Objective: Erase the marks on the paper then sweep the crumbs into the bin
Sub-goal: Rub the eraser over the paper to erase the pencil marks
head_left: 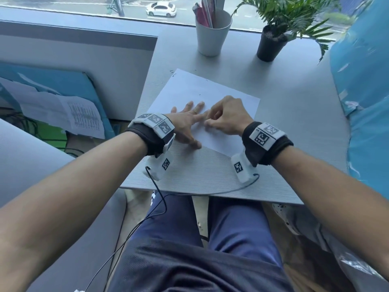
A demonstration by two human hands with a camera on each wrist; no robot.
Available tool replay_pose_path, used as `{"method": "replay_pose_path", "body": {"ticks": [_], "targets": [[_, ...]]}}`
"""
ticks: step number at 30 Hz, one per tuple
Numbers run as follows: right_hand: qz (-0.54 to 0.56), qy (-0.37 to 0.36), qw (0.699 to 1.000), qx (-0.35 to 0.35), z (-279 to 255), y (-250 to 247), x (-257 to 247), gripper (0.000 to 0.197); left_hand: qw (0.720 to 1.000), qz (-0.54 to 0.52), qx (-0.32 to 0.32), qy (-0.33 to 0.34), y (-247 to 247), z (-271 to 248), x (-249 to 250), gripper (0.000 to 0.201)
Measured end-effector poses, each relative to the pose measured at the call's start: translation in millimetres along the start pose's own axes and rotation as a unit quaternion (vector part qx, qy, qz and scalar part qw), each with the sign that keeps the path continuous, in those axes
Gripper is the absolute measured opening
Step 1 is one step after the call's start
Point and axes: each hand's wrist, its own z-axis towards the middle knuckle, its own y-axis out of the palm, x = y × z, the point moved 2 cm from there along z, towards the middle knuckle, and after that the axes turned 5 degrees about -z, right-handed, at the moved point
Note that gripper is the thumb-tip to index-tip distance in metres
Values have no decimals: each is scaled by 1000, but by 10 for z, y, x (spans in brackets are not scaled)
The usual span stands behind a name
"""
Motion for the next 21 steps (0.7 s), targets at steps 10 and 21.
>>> {"method": "replay_pose_path", "body": {"ticks": [10,21], "targets": [[-3,-3,1000,-21,4,12,20,8,1000,-20,1,10,-124,-54,-52,93],[0,13,1000,9,28,3,1,5,1000,3,27,8,-132,-52,5,94]]}}
